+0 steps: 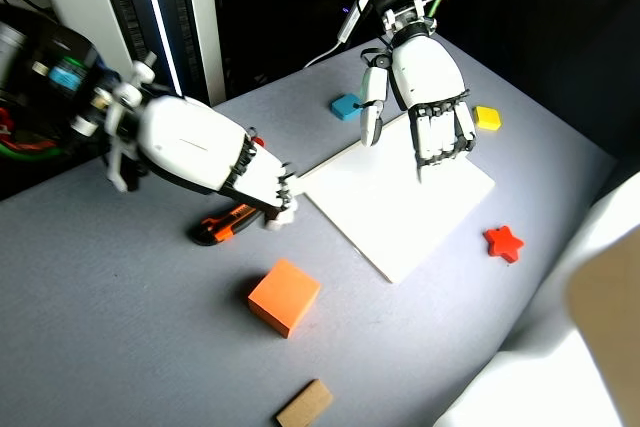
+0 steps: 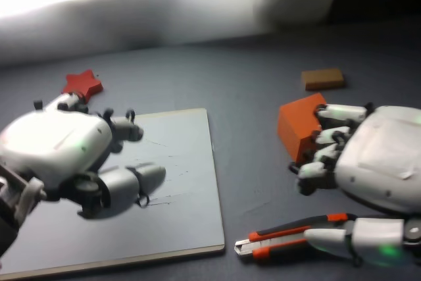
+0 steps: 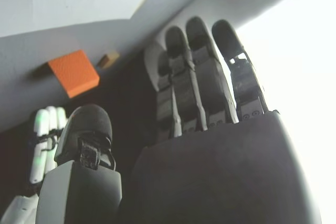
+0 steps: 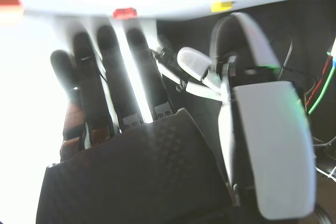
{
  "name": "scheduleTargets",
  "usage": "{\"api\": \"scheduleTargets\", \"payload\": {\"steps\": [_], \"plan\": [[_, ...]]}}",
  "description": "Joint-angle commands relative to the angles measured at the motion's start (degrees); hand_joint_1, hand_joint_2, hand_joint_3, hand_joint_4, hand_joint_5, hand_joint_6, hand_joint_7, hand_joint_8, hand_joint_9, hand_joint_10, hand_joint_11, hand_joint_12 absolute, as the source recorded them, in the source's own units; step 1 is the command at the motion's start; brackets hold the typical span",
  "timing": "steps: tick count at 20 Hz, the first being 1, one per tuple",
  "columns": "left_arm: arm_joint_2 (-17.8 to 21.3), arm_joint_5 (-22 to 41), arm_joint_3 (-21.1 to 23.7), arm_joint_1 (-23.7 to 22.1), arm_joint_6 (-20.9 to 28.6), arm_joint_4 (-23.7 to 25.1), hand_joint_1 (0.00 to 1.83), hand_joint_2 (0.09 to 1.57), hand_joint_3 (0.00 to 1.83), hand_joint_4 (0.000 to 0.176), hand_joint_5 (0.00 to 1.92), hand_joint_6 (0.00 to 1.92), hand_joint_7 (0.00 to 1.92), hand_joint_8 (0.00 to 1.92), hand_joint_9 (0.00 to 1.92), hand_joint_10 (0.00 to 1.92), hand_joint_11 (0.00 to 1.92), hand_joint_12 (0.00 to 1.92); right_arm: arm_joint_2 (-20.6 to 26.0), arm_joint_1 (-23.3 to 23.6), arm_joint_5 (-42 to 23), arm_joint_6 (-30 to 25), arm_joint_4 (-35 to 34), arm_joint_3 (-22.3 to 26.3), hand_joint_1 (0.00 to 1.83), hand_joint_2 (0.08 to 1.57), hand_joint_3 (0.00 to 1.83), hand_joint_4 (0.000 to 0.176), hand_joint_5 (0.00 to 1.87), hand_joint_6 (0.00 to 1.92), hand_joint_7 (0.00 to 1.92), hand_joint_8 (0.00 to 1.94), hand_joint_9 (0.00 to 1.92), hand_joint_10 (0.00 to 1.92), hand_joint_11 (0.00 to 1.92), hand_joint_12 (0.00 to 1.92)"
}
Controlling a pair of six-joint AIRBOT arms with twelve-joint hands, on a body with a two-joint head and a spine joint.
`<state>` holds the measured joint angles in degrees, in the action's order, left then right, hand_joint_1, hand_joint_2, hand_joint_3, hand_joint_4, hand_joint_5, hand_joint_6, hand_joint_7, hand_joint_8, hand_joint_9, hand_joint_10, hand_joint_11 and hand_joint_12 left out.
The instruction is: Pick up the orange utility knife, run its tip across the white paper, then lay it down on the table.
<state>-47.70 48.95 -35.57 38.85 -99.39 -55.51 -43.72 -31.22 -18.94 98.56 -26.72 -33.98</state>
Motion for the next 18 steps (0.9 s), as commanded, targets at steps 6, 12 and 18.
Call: {"api": "scheduleTargets", "payload": {"steps": [6, 12, 18], "plan": [[1.28, 6.63, 2.68, 2.36, 2.17, 4.64, 0.12, 1.45, 0.01, 0.0, 1.05, 1.91, 1.16, 1.89, 1.1, 1.92, 0.92, 1.92, 6.59, 3.03, -0.67, -3.42, 1.05, 1.92, 0.0, 1.47, 0.0, 0.0, 1.18, 1.73, 1.35, 1.63, 1.35, 1.82, 1.27, 1.92], [1.31, 6.39, 2.99, 2.45, 4.32, 6.18, 0.36, 1.57, 0.03, 0.175, 1.27, 1.92, 1.35, 1.92, 1.38, 1.92, 1.32, 1.92, 12.3, 7.99, 7.04, -6.32, 1.05, 2.3, 0.54, 1.5, 0.0, 0.176, 1.28, 1.92, 1.41, 1.94, 1.48, 1.92, 1.5, 1.92], [1.31, 6.39, 2.81, 1.65, 4.97, 6.59, 0.41, 1.57, 0.03, 0.176, 1.27, 1.92, 1.35, 1.92, 1.37, 1.92, 1.32, 1.92, 14.31, 6.67, 2.84, -6.05, 1.34, 2.99, 0.58, 1.49, 0.0, 0.176, 1.27, 1.92, 1.38, 1.94, 1.46, 1.92, 1.46, 1.92]]}}
